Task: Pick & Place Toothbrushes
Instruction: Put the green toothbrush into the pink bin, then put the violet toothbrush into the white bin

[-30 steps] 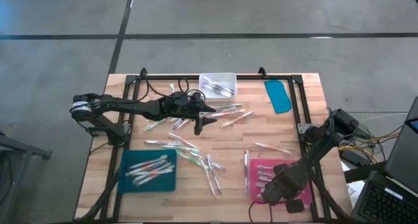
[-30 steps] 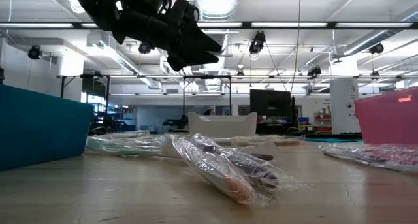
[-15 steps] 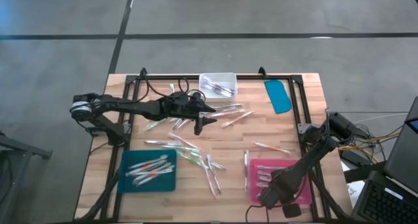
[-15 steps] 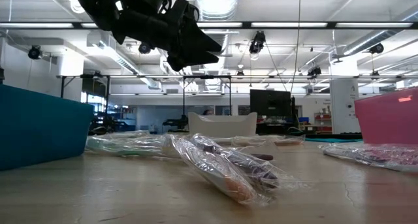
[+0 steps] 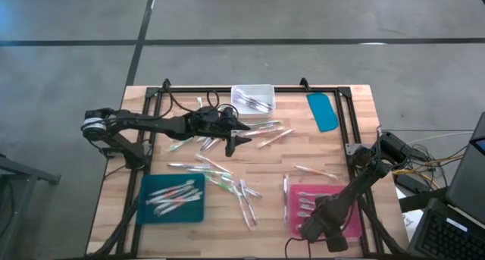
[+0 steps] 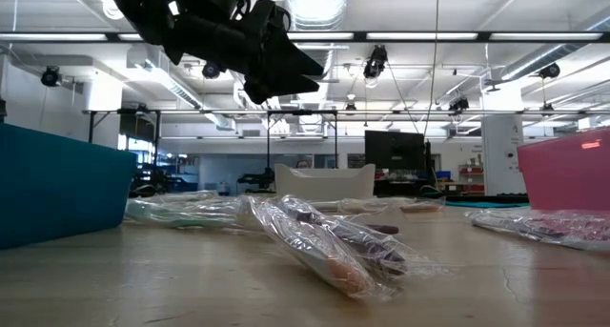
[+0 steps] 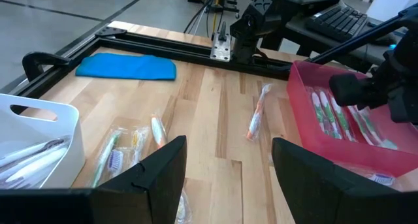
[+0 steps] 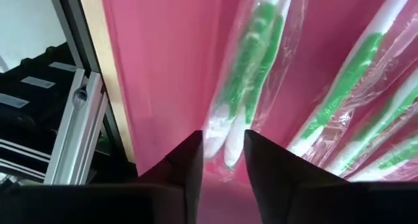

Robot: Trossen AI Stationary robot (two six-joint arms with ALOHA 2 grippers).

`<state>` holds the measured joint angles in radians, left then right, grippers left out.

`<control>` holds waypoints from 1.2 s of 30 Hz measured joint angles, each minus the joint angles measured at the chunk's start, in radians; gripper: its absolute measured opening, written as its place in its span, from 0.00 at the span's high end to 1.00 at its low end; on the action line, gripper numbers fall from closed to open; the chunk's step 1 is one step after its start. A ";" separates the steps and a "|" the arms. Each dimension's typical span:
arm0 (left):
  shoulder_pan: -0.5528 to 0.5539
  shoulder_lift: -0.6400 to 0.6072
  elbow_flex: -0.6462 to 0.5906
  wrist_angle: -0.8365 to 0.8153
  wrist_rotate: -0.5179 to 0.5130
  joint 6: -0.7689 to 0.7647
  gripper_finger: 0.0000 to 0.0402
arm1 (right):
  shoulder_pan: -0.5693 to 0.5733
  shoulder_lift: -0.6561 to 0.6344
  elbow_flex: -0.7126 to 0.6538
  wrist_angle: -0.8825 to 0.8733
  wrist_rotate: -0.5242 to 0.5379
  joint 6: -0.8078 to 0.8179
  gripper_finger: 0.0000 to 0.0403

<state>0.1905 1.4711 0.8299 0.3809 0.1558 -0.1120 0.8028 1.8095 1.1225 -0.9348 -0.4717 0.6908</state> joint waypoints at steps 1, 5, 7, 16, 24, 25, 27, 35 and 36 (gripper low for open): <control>0.000 0.000 0.000 0.000 0.000 0.000 0.43 | 0.000 0.000 0.000 -0.001 0.000 0.001 0.71; 0.000 0.000 0.000 0.000 0.000 0.000 0.43 | -0.001 -0.003 0.001 -0.038 -0.005 -0.001 0.66; 0.000 0.000 0.000 0.000 0.000 0.000 0.43 | -0.003 -0.004 0.014 -0.109 -0.007 -0.002 0.63; 0.000 0.000 0.000 -0.019 0.000 -0.026 0.43 | -0.011 -0.031 0.116 -0.342 0.112 -0.077 0.59; 0.000 0.000 0.000 -0.084 0.000 -0.020 0.43 | -0.022 -0.045 0.260 -0.360 0.451 -0.229 0.65; 0.000 0.000 0.000 -0.088 0.000 -0.020 0.43 | -0.024 -0.047 0.278 -0.363 0.509 -0.262 0.67; 0.000 0.000 0.000 -0.094 0.000 -0.019 0.43 | -0.030 -0.050 0.313 -0.369 0.625 -0.324 0.69; 0.000 0.000 0.000 -0.130 0.000 -0.019 0.43 | -0.069 -0.060 0.378 -0.368 0.974 -0.534 0.74; 0.000 0.000 0.000 -0.138 0.001 -0.019 0.43 | -0.079 -0.063 0.378 -0.369 0.994 -0.552 0.74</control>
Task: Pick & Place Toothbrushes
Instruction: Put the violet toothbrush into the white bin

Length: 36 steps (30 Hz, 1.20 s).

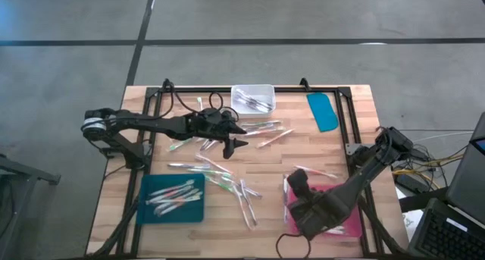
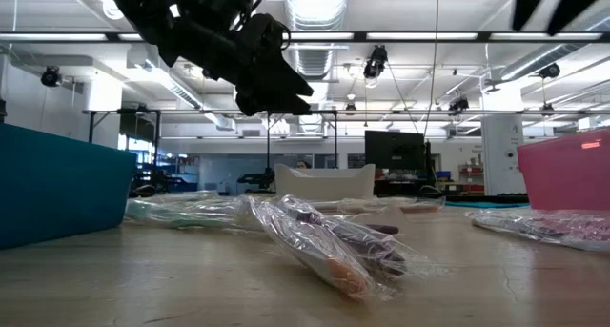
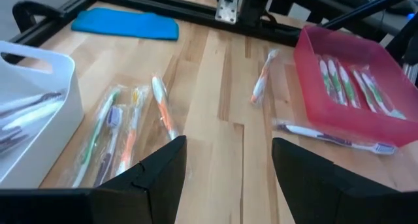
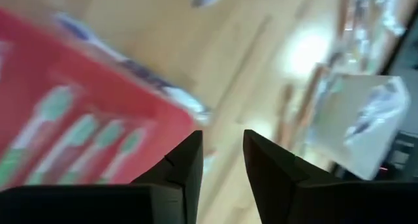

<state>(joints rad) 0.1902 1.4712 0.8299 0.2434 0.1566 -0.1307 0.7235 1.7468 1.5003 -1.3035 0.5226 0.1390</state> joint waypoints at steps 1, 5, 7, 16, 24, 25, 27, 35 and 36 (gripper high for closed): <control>0.000 0.000 0.000 -0.006 0.000 0.000 0.43 | -0.012 -0.003 -0.002 0.001 0.019 -0.018 0.74; 0.000 0.000 0.000 -0.022 0.000 0.000 0.43 | -0.074 -0.011 -0.007 0.008 0.054 -0.095 0.70; 0.000 0.000 0.000 -0.034 0.000 -0.003 0.43 | -0.111 -0.025 -0.019 0.043 0.053 -0.131 0.67; 0.000 0.000 0.000 -0.116 0.003 -0.008 0.43 | -0.256 -0.117 -0.150 0.448 -0.229 -0.228 0.59; 0.000 -0.003 0.000 -0.159 0.004 -0.005 0.43 | -0.290 -0.071 -0.199 0.682 -0.371 0.007 0.63; 0.000 -0.004 0.000 -0.160 0.004 -0.002 0.43 | -0.290 -0.062 -0.200 0.697 -0.374 0.033 0.64; 0.000 -0.005 0.000 -0.167 0.004 0.002 0.43 | -0.290 -0.050 -0.198 0.733 -0.378 0.074 0.65; 0.000 -0.006 0.000 -0.174 0.003 0.002 0.43 | -0.290 -0.038 -0.197 0.761 -0.401 0.145 0.72; 0.000 -0.006 0.000 -0.175 0.003 0.002 0.43 | -0.290 -0.038 -0.197 0.761 -0.401 0.163 0.73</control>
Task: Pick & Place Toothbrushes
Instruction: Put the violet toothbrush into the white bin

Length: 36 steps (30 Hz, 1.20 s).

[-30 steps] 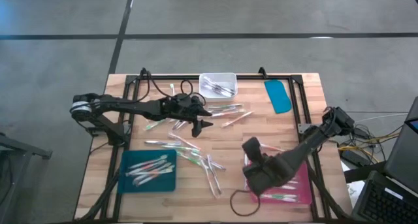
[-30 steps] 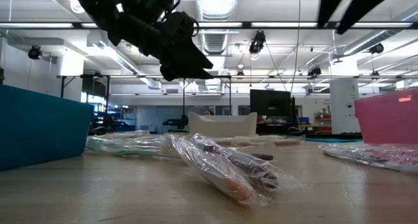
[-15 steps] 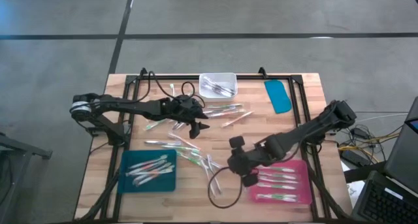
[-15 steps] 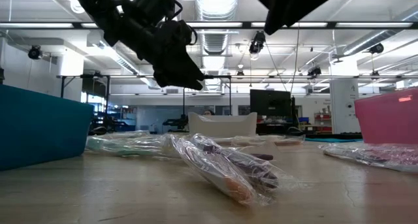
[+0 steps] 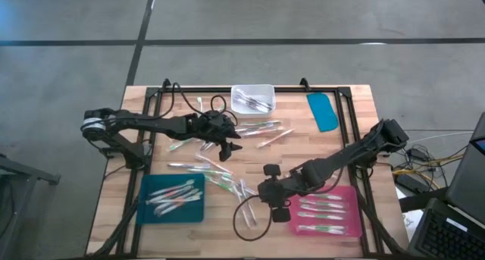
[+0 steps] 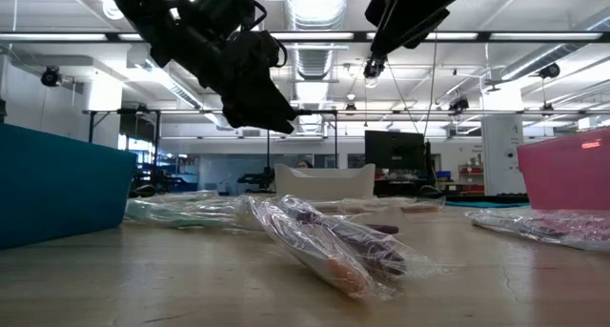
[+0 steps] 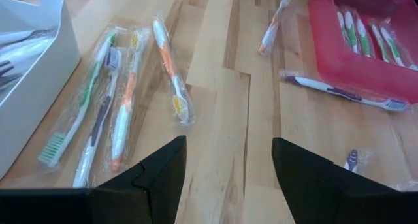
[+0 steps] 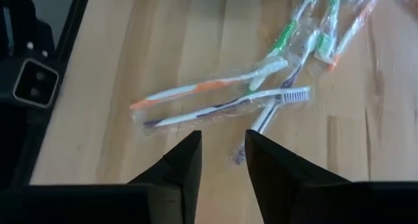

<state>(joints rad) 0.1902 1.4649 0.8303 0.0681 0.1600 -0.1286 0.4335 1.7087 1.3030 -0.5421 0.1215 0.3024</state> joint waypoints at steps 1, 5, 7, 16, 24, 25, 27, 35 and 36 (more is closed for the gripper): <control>0.000 -0.001 0.000 -0.006 0.000 0.000 0.43 | 0.000 0.000 0.000 0.001 0.000 0.017 0.74; 0.000 -0.007 0.000 -0.016 0.000 0.007 0.43 | 0.000 0.009 -0.001 0.014 0.000 0.103 0.75; 0.000 -0.009 0.000 -0.016 -0.001 0.018 0.43 | 0.000 0.014 -0.002 0.022 0.000 0.113 0.75; -0.016 -0.009 0.000 -0.027 0.022 0.050 0.43 | -0.015 0.033 -0.003 -0.011 -0.025 0.091 0.66; -0.035 -0.009 0.000 -0.042 0.039 0.051 0.43 | -0.027 0.046 -0.007 0.078 -0.094 0.169 0.59; -0.035 -0.009 0.000 -0.043 0.038 0.051 0.43 | -0.023 0.057 -0.007 0.092 -0.097 0.173 0.58; -0.035 -0.009 0.000 -0.042 0.027 0.051 0.43 | -0.019 0.084 -0.008 0.116 -0.099 0.194 0.57; -0.035 -0.009 0.000 -0.043 0.022 0.051 0.43 | -0.020 0.179 -0.009 0.176 -0.096 0.273 0.56; -0.035 -0.009 0.000 -0.043 0.022 0.051 0.43 | -0.019 0.188 -0.009 0.182 -0.096 0.280 0.56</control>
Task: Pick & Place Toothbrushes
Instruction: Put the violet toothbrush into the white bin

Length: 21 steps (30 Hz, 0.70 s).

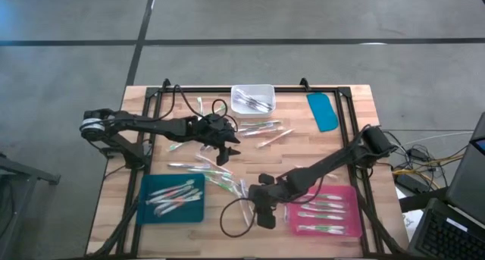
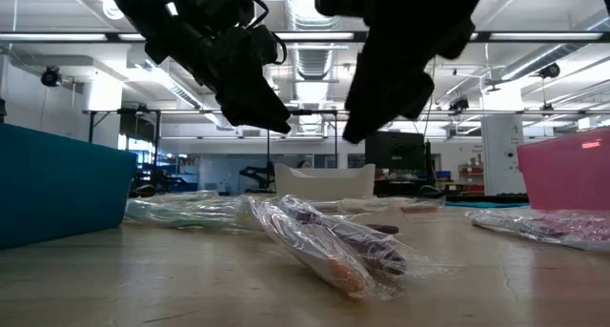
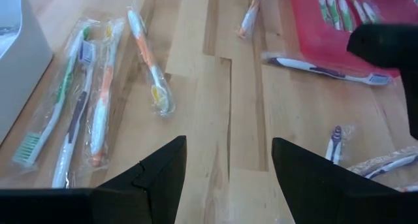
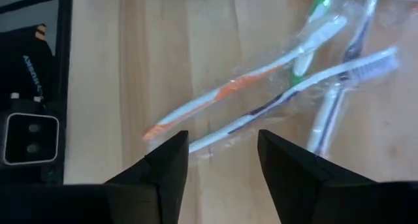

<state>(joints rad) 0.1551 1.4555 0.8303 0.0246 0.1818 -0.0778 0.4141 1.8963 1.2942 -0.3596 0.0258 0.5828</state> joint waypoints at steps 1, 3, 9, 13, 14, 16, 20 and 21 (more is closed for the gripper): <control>0.000 0.000 0.000 0.000 0.000 0.000 0.43 | 0.000 0.009 0.000 -0.002 0.003 0.011 0.57; 0.000 0.000 0.000 -0.001 0.000 0.000 0.43 | 0.000 0.042 0.001 0.018 0.007 0.026 0.59; 0.000 0.000 0.000 -0.002 0.000 -0.002 0.43 | -0.001 0.130 0.004 0.054 0.007 0.052 0.62; 0.000 0.000 0.000 -0.004 0.000 -0.003 0.43 | -0.003 0.163 0.004 0.068 0.004 0.065 0.64; 0.000 -0.001 0.000 -0.004 0.000 -0.003 0.43 | -0.003 0.168 0.006 0.069 0.004 0.066 0.64; 0.000 -0.001 0.000 -0.005 0.000 -0.004 0.43 | -0.003 0.173 0.008 0.069 0.004 0.069 0.65; 0.000 -0.001 0.000 -0.005 0.000 -0.004 0.43 | -0.004 0.159 0.007 0.064 -0.021 0.069 0.67; 0.000 -0.001 0.000 -0.005 0.000 -0.004 0.43 | -0.004 0.153 0.006 0.062 -0.026 0.069 0.67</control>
<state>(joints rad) 0.1547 1.4548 0.8303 0.0196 0.1822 -0.0822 0.4103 2.0490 1.2999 -0.2975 -0.0004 0.6522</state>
